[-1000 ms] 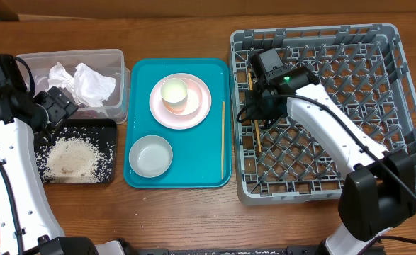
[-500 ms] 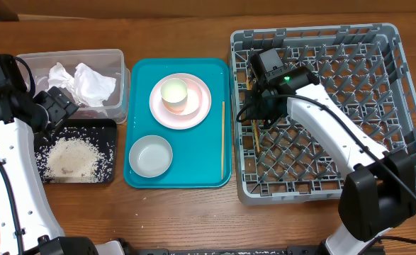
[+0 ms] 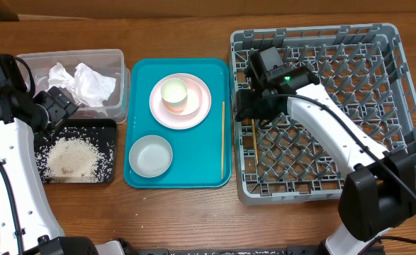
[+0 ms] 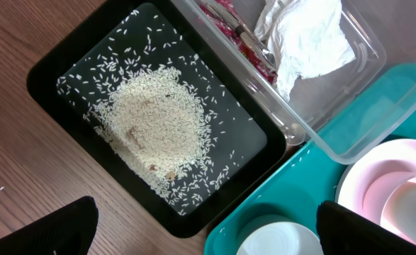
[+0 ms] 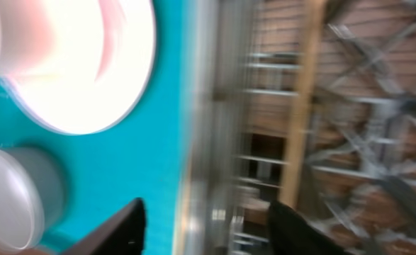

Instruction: Sort waste into correct bins and load items into the dishwasher

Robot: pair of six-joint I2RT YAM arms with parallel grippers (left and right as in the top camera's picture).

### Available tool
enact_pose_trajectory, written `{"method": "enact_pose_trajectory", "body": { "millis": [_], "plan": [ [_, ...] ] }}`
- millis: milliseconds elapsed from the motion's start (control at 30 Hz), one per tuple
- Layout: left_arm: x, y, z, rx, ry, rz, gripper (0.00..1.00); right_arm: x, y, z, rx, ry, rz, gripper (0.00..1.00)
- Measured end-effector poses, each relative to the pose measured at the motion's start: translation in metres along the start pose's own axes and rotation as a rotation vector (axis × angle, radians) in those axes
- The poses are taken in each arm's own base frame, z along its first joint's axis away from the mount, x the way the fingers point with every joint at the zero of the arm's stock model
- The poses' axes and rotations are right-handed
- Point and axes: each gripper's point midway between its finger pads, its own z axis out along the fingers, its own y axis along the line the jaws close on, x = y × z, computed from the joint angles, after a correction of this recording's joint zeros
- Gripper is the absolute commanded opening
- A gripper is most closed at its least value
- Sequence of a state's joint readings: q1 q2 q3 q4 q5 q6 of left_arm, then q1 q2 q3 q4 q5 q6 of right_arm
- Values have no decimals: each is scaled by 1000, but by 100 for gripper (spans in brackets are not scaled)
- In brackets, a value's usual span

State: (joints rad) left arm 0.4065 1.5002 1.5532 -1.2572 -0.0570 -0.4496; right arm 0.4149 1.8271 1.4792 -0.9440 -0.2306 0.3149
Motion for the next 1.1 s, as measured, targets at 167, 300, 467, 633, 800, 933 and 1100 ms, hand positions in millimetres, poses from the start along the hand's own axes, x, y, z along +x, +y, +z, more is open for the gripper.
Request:
{"method": "enact_pose_trajectory", "body": {
  "millis": [167,300,467,633,800,933,1100],
  "plan": [
    [0,0,0,0,0,0,100,1,42,-5,-233,28,-27,100],
    [0,0,0,0,0,0,100,11,63,-8,-322,67,-47,84],
    [0,0,0,0,0,0,100,24,90,-2,-337,85,-77,67],
    [0,0,0,0,1,0,100,45,115,14,-205,52,-83,54],
    [0,0,0,0,0,0,100,59,119,26,57,-95,-76,52],
    [0,0,0,0,0,0,100,60,119,25,196,-236,-64,52],
    [0,0,0,0,0,0,100,51,97,42,333,-304,-30,52]
  ]
}}
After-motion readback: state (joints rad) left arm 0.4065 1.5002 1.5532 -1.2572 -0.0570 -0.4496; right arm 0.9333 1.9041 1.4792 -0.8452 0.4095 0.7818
